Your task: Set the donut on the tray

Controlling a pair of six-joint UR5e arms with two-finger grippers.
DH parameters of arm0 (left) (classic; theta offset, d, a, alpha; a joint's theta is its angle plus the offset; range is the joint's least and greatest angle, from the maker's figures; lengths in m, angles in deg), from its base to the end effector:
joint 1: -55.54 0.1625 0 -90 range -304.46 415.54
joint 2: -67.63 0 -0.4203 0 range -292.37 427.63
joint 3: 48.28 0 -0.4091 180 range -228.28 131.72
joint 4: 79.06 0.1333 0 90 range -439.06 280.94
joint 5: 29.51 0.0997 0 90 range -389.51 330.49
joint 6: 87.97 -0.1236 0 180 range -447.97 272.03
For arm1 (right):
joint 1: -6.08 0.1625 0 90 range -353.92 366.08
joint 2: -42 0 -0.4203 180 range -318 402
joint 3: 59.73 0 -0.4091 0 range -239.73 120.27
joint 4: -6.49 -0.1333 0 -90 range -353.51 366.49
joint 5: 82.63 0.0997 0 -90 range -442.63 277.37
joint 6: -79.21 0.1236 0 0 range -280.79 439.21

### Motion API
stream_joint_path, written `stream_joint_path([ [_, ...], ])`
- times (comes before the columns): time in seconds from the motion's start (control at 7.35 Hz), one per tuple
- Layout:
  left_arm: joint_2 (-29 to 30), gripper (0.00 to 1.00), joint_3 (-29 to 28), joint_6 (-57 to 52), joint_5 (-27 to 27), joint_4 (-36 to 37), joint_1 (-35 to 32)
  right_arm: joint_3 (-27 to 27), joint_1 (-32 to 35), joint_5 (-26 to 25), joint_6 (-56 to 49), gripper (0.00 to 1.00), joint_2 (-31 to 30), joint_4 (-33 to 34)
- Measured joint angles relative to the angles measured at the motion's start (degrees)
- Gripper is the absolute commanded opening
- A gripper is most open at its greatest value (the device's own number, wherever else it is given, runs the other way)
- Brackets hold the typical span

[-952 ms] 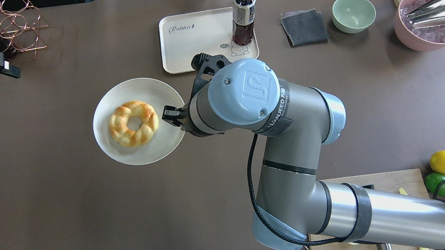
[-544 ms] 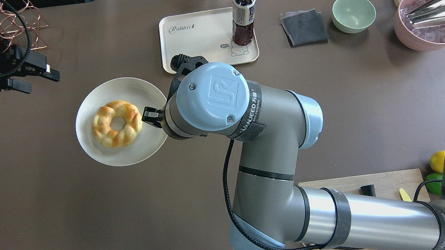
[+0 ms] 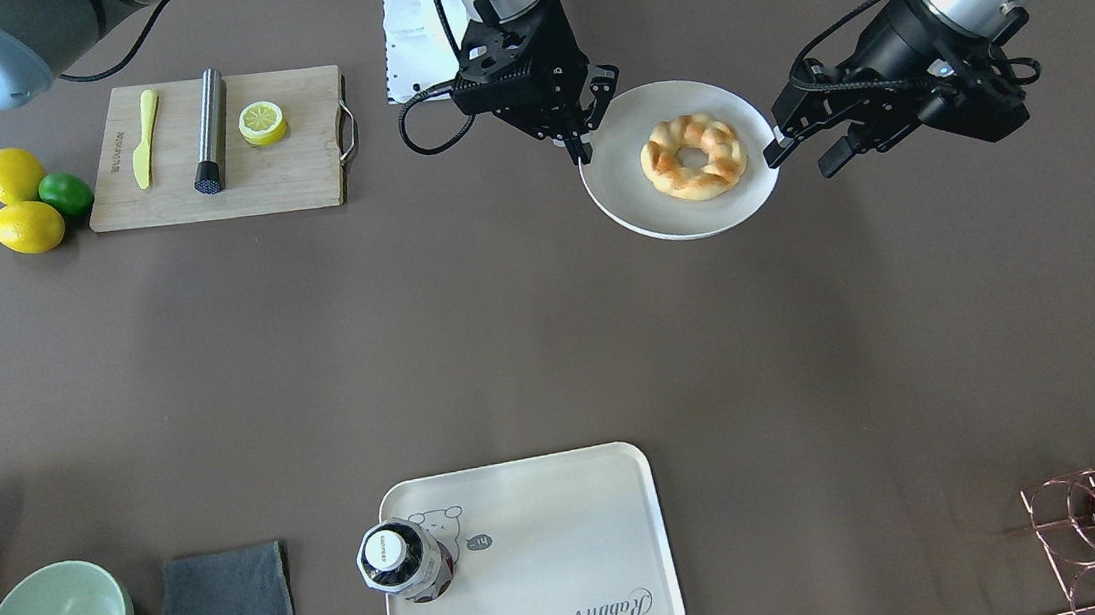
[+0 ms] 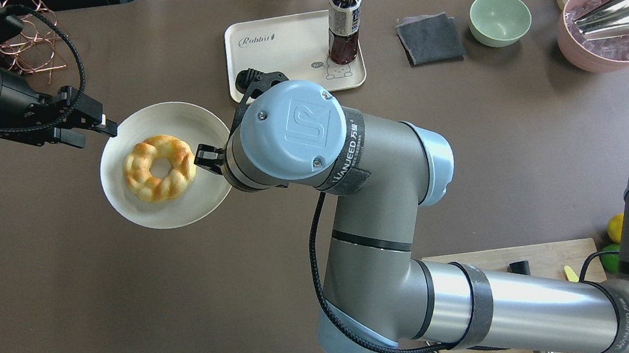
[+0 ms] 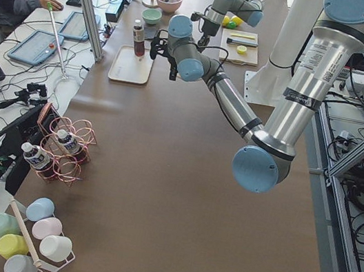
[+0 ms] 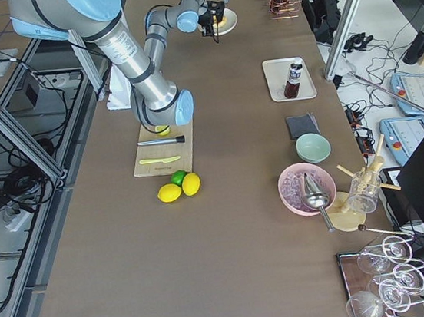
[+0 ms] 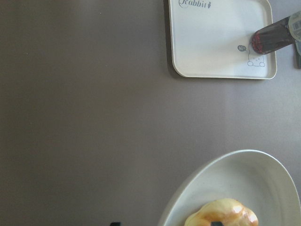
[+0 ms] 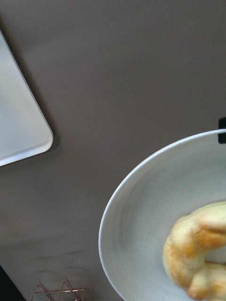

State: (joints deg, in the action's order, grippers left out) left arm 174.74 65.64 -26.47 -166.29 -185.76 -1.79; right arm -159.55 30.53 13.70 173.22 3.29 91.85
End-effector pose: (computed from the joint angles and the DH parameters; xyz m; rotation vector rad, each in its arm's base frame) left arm 0.2643 -0.4923 0.2565 0.1000 1.1924 -0.0308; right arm -0.5682 -0.3898 0.0267 0.1076 -1.1532 0.3770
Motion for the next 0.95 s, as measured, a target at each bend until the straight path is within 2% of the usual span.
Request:
stream_joint_path([
  [0.82, -0.18, 0.54, 1.00, 0.16, 0.20, 0.00, 1.08, -0.95, 2.98, 0.86, -0.14, 0.00, 0.12, 0.03],
  [0.95, -0.17, 0.37, 1.03, 0.44, 0.20, 0.00, 1.27, -1.08, 3.29, 1.03, -0.14, 0.00, 0.12, 0.01],
])
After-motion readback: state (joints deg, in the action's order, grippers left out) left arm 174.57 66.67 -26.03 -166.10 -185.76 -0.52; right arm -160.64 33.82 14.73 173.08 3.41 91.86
